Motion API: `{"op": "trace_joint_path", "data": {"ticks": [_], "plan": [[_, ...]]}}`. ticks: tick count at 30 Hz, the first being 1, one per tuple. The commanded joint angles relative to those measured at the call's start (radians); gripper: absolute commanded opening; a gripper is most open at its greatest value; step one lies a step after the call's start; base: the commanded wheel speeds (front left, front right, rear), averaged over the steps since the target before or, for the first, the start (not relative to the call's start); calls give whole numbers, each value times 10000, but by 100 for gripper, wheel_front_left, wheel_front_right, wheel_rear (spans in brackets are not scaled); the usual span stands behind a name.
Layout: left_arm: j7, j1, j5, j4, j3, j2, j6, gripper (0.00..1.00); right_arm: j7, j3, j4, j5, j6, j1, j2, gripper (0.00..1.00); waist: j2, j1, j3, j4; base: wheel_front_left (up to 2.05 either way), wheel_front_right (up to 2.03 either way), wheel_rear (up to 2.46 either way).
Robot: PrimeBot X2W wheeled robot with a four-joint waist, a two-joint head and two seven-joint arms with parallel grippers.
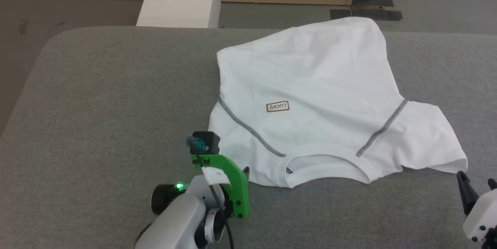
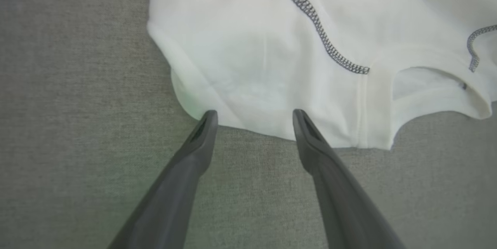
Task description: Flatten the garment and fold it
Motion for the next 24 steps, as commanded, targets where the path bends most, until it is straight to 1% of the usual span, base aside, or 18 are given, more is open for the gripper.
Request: {"op": "trace_joint_path", "data": {"ticks": [1, 4, 7, 11, 14, 15, 16, 17, 18, 21, 24], "plan": [[171, -282, 213, 170, -80, 98, 185, 100, -79, 59, 9, 101, -15, -204, 14, 100, 94, 0, 214, -250, 0, 0, 0], [469, -617, 581, 528, -226, 309, 480, 100, -154, 81, 41, 182, -15, -234, 15, 100, 94, 0, 383, -393, 0, 0, 0], [754, -764, 696, 822, -266, 498, 619, 100, -223, 105, 92, 270, -15, -248, 15, 100, 94, 0, 498, -532, 0, 0, 0], [1354, -773, 613, 1129, -389, 650, 609, 100, -333, 77, 187, 332, -15, -285, 15, 100, 94, 0, 598, -631, 0, 0, 0], [1928, -661, 420, 1328, -584, 640, 435, 100, -423, 82, 253, 363, -15, -341, 15, 100, 94, 0, 643, -679, 0, 0, 0], [2071, -620, 357, 1373, -636, 623, 381, 98, -447, 92, 272, 372, -15, -358, 15, 100, 94, 0, 654, -693, 0, 0, 0], [2261, -582, 316, 1423, -737, 623, 299, 30, -475, 104, 295, 374, -15, -377, 16, 100, 94, 0, 665, -707, 0, 0, 0], [2358, -540, 225, 1420, -759, 588, 224, 10, -503, 100, 312, 383, -15, -394, 16, 100, 94, 0, 675, -711, 0, 0, 0], [2399, -505, 132, 1389, -765, 551, 136, 0, -537, 89, 332, 390, -15, -414, 16, 100, 94, 0, 692, -707, 0, 0, 0], [2367, -468, -68, 1234, -734, 484, -83, 0, -619, 58, 385, 359, -15, -444, 16, 100, 94, 0, 709, -666, 0, 0, 0], [2165, -509, -170, 1034, -611, 456, -160, 0, -680, 22, 451, 339, -15, -456, 16, 100, 94, 0, 701, -592, 0, 0, 0]]}}
